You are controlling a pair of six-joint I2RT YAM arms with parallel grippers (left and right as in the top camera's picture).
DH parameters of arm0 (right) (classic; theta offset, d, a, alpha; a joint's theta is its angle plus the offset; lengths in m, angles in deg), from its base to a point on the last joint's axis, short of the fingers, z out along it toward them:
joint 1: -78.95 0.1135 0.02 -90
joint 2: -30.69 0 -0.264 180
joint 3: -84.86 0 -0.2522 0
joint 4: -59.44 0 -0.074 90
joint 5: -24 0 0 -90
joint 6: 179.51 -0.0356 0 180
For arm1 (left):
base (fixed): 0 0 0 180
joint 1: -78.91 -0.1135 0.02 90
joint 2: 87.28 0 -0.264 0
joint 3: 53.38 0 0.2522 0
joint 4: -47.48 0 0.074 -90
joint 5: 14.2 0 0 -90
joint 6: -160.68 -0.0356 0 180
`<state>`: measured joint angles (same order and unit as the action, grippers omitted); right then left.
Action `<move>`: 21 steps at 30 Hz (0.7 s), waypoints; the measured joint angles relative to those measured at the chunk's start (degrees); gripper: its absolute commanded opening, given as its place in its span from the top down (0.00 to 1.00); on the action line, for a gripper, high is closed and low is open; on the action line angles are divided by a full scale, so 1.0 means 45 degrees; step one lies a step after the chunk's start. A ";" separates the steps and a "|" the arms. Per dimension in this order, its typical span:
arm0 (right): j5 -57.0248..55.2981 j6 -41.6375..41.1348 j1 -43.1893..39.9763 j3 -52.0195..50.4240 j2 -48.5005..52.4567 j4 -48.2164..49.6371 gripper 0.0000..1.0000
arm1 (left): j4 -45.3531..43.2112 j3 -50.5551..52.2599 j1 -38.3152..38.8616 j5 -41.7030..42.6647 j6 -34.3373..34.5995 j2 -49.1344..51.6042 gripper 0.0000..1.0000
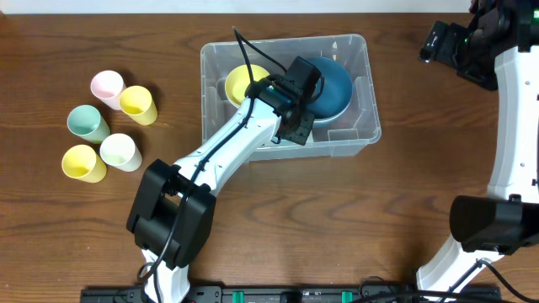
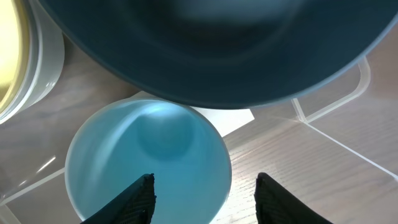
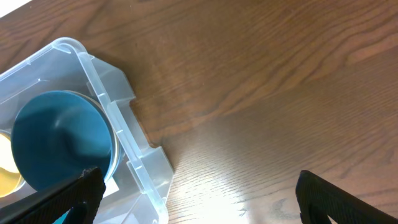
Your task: Pack container
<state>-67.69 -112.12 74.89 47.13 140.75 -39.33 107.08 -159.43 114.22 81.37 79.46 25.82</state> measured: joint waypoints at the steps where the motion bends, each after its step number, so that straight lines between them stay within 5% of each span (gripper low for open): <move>1: 0.0000 0.0000 0.0000 0.0000 0.0000 0.0000 0.01 | 0.0015 0.0000 -0.0015 0.0000 0.0000 -0.0010 0.47; 7: 0.0000 0.0000 0.0000 0.0000 0.0000 0.0000 0.01 | 0.0481 0.0000 -0.0185 -0.0010 -0.0005 -0.0593 0.47; 14: 0.0000 0.0000 0.0000 0.0000 0.0000 0.0000 0.01 | 0.1608 -0.0049 -0.0680 -0.1185 -0.0010 -0.4182 0.47; 21: 0.0000 0.0000 0.0000 0.0000 0.0000 0.0000 0.01 | 0.1967 -0.0418 -0.3497 -0.2895 -0.0010 -0.6363 0.47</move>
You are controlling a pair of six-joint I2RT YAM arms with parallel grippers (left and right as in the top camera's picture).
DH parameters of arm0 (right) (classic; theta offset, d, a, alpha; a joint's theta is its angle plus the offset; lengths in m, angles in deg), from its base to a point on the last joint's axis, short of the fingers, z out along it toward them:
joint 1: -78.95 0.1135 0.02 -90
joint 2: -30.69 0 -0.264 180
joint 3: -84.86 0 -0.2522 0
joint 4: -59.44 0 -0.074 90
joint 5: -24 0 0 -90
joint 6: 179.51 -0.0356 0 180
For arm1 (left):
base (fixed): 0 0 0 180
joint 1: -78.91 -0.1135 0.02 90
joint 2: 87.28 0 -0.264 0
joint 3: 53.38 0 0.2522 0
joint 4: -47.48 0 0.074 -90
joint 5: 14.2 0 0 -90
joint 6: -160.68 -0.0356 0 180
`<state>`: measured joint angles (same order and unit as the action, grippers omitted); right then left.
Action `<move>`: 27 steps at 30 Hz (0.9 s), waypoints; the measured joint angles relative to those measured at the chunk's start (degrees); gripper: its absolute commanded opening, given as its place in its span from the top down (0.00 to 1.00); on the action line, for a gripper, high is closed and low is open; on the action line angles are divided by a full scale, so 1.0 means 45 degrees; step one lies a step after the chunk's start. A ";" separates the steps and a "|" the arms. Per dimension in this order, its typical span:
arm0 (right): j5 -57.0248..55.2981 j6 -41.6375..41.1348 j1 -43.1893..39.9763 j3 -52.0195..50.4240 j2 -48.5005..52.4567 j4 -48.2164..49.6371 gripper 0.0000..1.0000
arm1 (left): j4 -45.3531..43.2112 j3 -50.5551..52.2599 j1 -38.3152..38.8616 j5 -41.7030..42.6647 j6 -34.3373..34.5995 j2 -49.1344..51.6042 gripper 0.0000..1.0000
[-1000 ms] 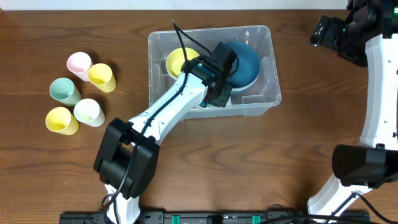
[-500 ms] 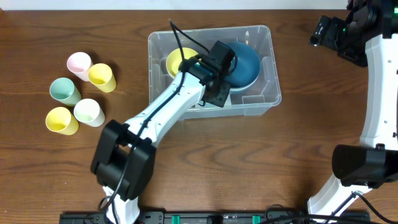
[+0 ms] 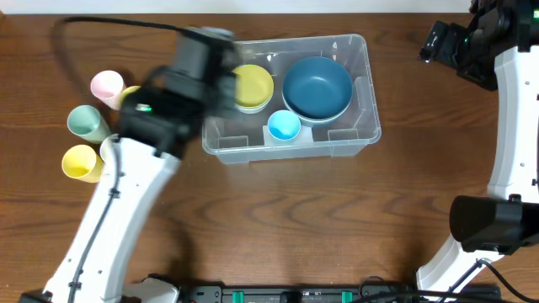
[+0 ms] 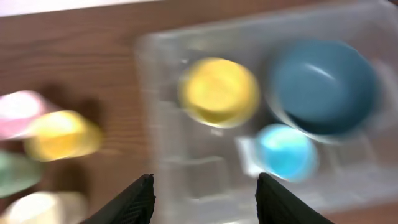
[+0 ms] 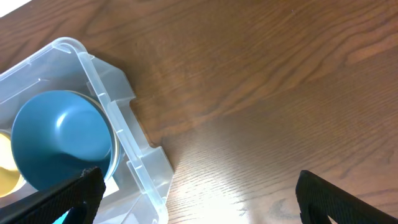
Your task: Pack container
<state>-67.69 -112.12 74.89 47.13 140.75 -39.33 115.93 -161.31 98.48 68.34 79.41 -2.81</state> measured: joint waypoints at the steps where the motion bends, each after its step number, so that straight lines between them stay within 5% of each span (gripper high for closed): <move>1: 0.0000 0.0000 0.0000 0.0000 0.0000 0.0000 0.01 | -0.0019 0.0005 -0.0714 -0.0112 0.0000 0.0063 0.47; 12: 0.0000 0.0000 0.0000 0.0000 0.0000 0.0000 0.01 | -0.1404 0.0005 -0.5464 0.0631 -0.0029 0.3031 0.47; 27: 0.0000 0.0000 0.0000 0.0000 0.0000 0.0000 0.01 | -0.1656 0.0005 -0.5649 0.1239 -0.0952 0.6989 0.53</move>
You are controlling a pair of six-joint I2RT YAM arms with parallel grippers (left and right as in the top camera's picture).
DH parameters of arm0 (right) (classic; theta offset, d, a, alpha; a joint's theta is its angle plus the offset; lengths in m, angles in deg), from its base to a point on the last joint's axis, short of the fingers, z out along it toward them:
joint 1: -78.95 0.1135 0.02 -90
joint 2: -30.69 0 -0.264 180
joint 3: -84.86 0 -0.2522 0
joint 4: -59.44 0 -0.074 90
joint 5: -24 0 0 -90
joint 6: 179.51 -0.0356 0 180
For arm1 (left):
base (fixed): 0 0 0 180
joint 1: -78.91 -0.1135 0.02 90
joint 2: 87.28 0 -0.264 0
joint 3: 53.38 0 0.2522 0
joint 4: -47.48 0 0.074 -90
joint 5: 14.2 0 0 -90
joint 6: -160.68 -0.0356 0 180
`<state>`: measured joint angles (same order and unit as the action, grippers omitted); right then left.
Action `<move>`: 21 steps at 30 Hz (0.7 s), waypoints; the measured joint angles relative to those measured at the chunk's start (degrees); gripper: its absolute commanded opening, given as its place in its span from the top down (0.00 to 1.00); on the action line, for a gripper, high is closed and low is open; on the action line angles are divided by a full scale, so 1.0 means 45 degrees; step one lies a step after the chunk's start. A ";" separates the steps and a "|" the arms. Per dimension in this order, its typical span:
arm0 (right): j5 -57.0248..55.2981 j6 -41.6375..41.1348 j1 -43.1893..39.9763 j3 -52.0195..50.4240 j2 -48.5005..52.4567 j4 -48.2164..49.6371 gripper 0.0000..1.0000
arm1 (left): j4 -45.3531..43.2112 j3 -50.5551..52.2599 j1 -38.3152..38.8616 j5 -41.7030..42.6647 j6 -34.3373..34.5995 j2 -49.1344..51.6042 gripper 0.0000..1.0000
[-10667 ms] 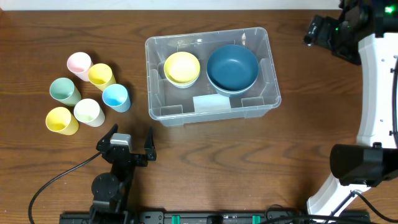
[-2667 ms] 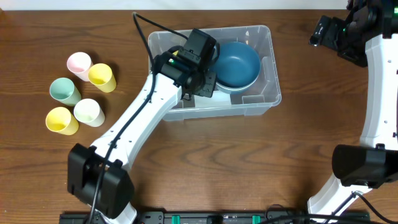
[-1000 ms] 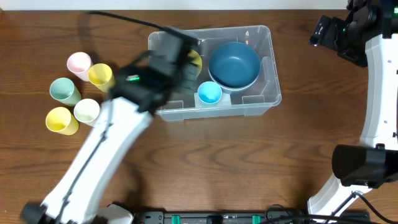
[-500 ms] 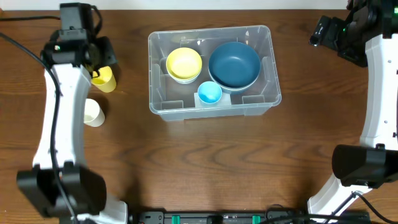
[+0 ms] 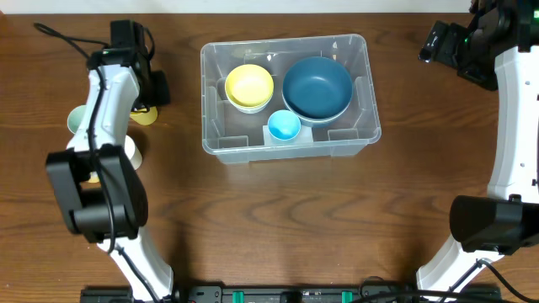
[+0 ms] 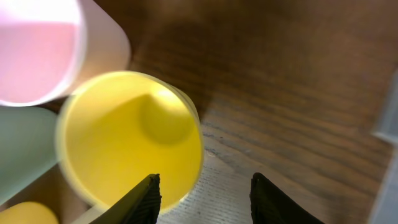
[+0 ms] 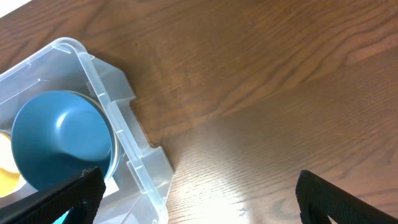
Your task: Pack container
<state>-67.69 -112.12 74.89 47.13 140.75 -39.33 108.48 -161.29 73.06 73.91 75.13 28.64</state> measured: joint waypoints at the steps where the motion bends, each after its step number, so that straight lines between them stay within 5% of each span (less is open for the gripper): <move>1: 0.0000 0.0000 0.0000 0.0000 0.0000 0.0000 0.01 | 0.0000 0.0000 0.0000 0.0000 -0.0015 0.0204 0.53; 4: 0.0000 0.0000 0.0000 0.0000 0.0000 0.0000 0.01 | -0.0049 0.0000 0.0000 0.0000 -0.0044 0.0753 0.60; 6: 0.0000 0.0000 -0.0005 0.0000 0.0000 0.0000 0.01 | -0.0053 0.0000 0.0000 0.0000 -0.0136 0.1044 0.79; 9: 0.0000 0.0000 0.0000 0.0000 0.0000 0.0000 0.01 | -0.0053 0.0000 0.0000 0.0005 -0.0117 0.1214 0.94; 21: 0.0000 0.0000 0.0000 0.0000 0.0000 0.0000 0.01 | 0.0452 0.0078 0.0097 0.0019 0.0544 -0.0505 0.94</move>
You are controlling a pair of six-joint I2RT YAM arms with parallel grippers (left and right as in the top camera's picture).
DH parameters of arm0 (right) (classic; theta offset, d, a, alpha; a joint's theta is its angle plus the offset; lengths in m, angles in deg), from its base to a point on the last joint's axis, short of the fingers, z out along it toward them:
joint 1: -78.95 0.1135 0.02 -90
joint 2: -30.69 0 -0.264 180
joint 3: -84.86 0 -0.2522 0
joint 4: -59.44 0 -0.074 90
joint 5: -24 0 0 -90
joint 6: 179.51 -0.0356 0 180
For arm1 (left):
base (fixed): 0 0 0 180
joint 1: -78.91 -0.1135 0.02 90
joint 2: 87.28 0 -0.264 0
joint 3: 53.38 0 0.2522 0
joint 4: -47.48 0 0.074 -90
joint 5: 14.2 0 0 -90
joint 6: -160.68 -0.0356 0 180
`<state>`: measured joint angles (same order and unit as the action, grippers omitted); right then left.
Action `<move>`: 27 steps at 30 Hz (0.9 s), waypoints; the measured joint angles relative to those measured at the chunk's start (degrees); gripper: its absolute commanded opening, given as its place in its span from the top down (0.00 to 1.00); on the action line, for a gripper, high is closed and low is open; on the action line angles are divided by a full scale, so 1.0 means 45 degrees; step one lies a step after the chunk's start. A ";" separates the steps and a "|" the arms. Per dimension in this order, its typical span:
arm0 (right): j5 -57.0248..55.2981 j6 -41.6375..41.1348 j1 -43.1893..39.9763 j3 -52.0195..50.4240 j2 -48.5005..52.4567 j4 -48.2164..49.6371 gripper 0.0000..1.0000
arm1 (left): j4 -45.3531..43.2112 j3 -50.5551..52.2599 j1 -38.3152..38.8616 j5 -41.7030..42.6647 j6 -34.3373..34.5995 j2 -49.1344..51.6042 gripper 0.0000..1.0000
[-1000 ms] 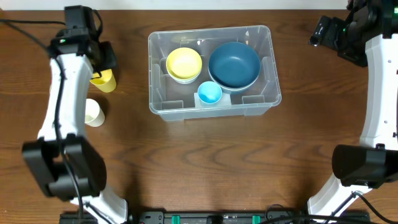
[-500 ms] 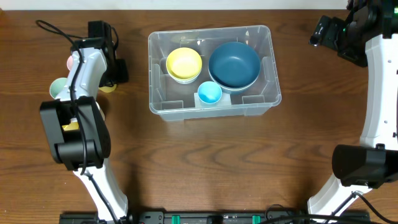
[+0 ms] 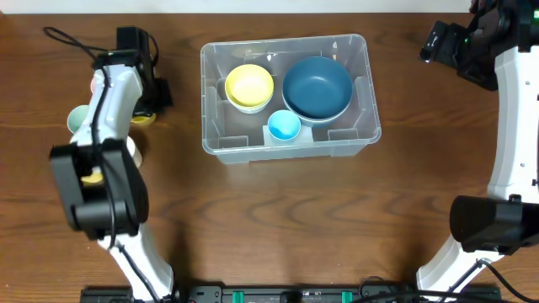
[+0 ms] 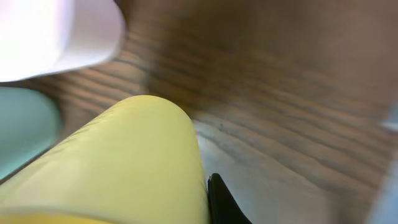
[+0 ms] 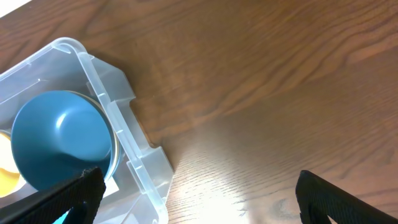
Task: Pack container
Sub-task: 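Carry the yellow cup into the bin and release it beside the bowls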
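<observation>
A clear plastic container [image 3: 364, 126] stands mid-table holding a yellow bowl [image 3: 249, 87], a dark blue bowl [image 3: 317, 87] and a small light blue cup [image 3: 284, 126]. Left of it, my left gripper [image 3: 145, 109] is down on a yellow cup [image 3: 140, 120]. In the left wrist view that yellow cup [image 4: 118, 168] fills the lower left, with one black finger [image 4: 227, 202] pressed against its side; the other finger is hidden behind it. My right gripper [image 5: 199, 190] hangs open over bare wood right of the container.
Around the held cup stand a pink cup [image 4: 62, 31], a green cup [image 3: 76, 120], a white cup [image 3: 126, 148] and another yellow cup [image 3: 88, 174], partly under my left arm. The right arm's base [image 3: 493, 220] is at the right edge.
My left gripper has dropped lower around the yellow cup; the cup's side now fills the wrist view and a finger touches it. The right arm has not moved.
My left gripper stood open inside the container over the light blue cup. Then it was above the container's left side, the cup left in the box. Later it was open over the yellow cup by the pink one, and now it grips that cup.
</observation>
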<state>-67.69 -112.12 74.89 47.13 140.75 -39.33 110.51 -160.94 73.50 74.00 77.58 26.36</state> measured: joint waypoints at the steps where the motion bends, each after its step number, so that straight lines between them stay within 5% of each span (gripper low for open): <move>1: 0.0000 0.0000 0.0000 0.0000 0.0000 0.0000 0.01 | 0.0063 0.0005 0.0063 -0.0010 0.0155 -0.0568 0.94; 12: 0.0000 0.0000 0.0000 0.0000 -0.0005 0.0000 0.01 | 0.0709 -0.0010 0.3730 0.1433 0.0792 -0.5979 0.94; 20: 0.0000 0.0000 0.0000 0.0000 -0.0024 0.0000 0.01 | 0.0763 -0.0010 0.7796 0.1860 0.0019 -0.4930 0.94; 27: 0.0000 0.0000 0.0000 0.0000 -0.0024 0.0000 0.01 | 0.0748 -0.0010 0.9510 0.1987 -0.0656 -0.2900 0.94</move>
<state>-67.69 -112.12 74.89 47.13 140.64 -39.33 113.88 -160.99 116.29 82.94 74.63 13.32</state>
